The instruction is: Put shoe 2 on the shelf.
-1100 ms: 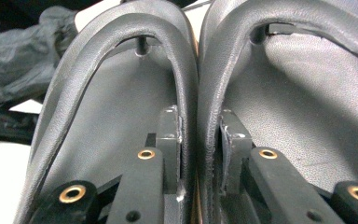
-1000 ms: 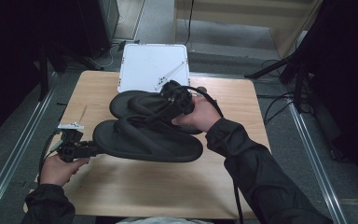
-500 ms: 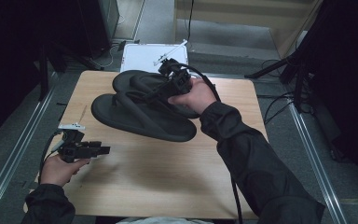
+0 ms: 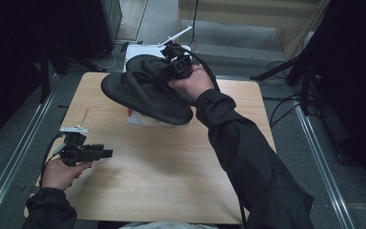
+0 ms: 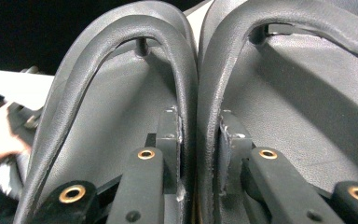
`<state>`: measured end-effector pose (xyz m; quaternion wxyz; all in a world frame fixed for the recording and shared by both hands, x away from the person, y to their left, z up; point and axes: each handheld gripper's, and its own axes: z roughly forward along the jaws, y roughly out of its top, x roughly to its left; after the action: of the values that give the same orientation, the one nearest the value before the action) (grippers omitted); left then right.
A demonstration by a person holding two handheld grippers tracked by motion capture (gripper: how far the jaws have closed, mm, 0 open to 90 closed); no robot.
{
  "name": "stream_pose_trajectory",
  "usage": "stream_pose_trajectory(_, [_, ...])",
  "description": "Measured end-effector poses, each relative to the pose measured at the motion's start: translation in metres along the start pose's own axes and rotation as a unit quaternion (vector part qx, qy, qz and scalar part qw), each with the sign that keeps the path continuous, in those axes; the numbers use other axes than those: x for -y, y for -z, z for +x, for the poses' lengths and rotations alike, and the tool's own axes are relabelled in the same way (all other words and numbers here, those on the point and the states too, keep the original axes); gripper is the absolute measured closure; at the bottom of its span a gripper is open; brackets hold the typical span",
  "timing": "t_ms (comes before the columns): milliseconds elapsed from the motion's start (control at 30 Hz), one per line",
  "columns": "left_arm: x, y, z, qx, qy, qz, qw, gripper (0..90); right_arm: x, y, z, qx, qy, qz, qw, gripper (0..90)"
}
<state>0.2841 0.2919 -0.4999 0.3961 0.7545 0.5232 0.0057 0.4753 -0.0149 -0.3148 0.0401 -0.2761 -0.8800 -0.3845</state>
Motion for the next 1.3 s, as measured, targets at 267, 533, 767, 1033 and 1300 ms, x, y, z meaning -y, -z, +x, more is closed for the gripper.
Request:
stream_pose_trajectory(267, [0.0, 0.0, -0.001, 0.008, 0.0, -0.003, 1.0, 40.9, -0.018, -0.014, -0.021, 0.049, -0.081, -0.018, 0.9954, 75.0])
stream_pose_trajectory(533, [-0.001, -0.001, -0.001, 0.01, -0.001, -0.003, 0.9999, 40.8, -0.028, -0.028, -0.037, 0.12, -0.157, -0.035, 0.9797, 74.8])
stream_pose_trajectory(767, [-0.001, -0.005, -0.004, 0.014, -0.008, 0.006, 0.9999, 40.8, -0.036, -0.036, -0.044, 0.194, -0.202, -0.065, 0.9576, 74.7])
stream_pose_trajectory(1033, [-0.001, -0.006, -0.004, 0.018, -0.006, 0.006, 0.9998, 40.8, -0.039, -0.05, -0.041, 0.245, -0.251, -0.096, 0.9317, 74.4])
stream_pose_trajectory(1300, [-0.001, -0.008, -0.005, 0.02, -0.009, 0.01, 0.9997, 40.8, -0.042, -0.06, -0.04, 0.256, -0.282, -0.13, 0.9157, 73.9])
